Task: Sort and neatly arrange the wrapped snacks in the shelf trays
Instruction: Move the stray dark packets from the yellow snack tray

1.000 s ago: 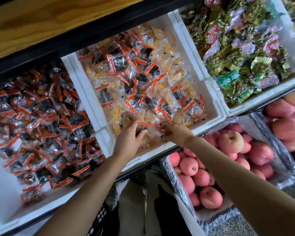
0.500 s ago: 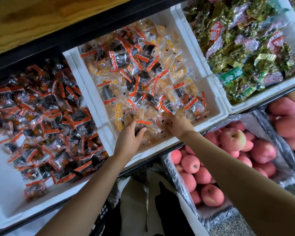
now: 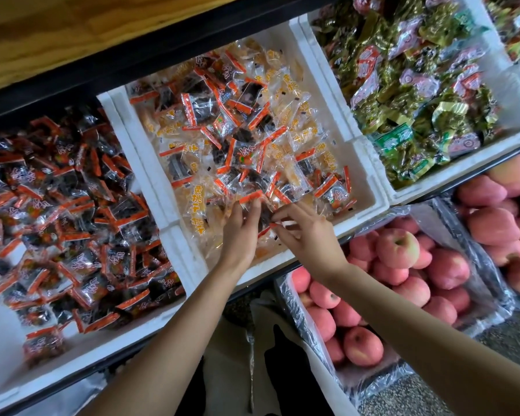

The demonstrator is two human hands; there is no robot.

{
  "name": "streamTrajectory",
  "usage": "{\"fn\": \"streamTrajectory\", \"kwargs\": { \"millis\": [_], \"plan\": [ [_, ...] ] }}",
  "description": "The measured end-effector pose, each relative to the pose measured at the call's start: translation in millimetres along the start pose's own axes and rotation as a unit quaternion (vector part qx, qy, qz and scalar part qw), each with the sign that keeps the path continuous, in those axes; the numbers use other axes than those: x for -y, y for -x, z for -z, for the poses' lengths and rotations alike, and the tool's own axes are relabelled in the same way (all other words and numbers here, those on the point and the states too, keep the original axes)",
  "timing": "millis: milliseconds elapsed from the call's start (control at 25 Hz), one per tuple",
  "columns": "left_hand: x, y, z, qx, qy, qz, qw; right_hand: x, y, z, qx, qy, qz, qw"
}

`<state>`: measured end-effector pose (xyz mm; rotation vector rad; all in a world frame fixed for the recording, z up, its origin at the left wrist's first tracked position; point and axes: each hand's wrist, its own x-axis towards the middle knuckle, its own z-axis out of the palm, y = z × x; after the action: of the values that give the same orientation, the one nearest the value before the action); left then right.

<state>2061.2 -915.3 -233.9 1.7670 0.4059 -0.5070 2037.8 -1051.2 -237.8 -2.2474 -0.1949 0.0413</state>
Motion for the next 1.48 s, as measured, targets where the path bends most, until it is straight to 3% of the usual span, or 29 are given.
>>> {"fn": "streamTrajectory", "kwargs": {
  "millis": [120, 280, 400, 480, 560, 680, 880, 1080, 1320, 1480],
  "plan": [
    [-5, -4, -1, 0.011, 0.077, 0.002, 0.997, 2, 0, 3, 0.015, -0.087, -0.003, 0.996],
    [-3, -9, 2, 0.019, 0.019, -0.052, 0.998, -3, -1, 24, 0.036, -0.205, -0.059, 0.976],
    [-2, -11, 0, 0.026, -0.042, -0.08, 0.996, -49, -25, 43, 0.003, -0.007, -0.119, 0.993],
    [1, -15, -1, 0.024, -0.06, -0.075, 0.995, -84, -42, 56, 0.066, 0.116, -0.235, 0.963],
    [0, -18, -3, 0.027, -0.074, -0.069, 0.994, -102, -49, 57, 0.13, 0.156, -0.29, 0.935],
    [2, -21, -4, 0.036, -0.066, -0.068, 0.995, -112, -50, 48, 0.114, 0.149, -0.299, 0.936],
    [6, -20, 3, -0.001, -0.078, -0.084, 0.993, -100, -50, 52, 0.11, 0.243, -0.269, 0.926],
    [15, -17, 47, -0.069, -0.1, -0.075, 0.99, -37, -55, 48, -0.018, 0.154, -0.179, 0.971],
    [52, 13, 148, -0.136, -0.167, -0.086, 0.973, 62, -50, -49, 0.115, 0.021, -0.077, 0.99],
    [93, 29, 232, -0.163, -0.205, -0.027, 0.965, 103, -61, -120, 0.186, 0.029, -0.069, 0.98]
  ]
}}
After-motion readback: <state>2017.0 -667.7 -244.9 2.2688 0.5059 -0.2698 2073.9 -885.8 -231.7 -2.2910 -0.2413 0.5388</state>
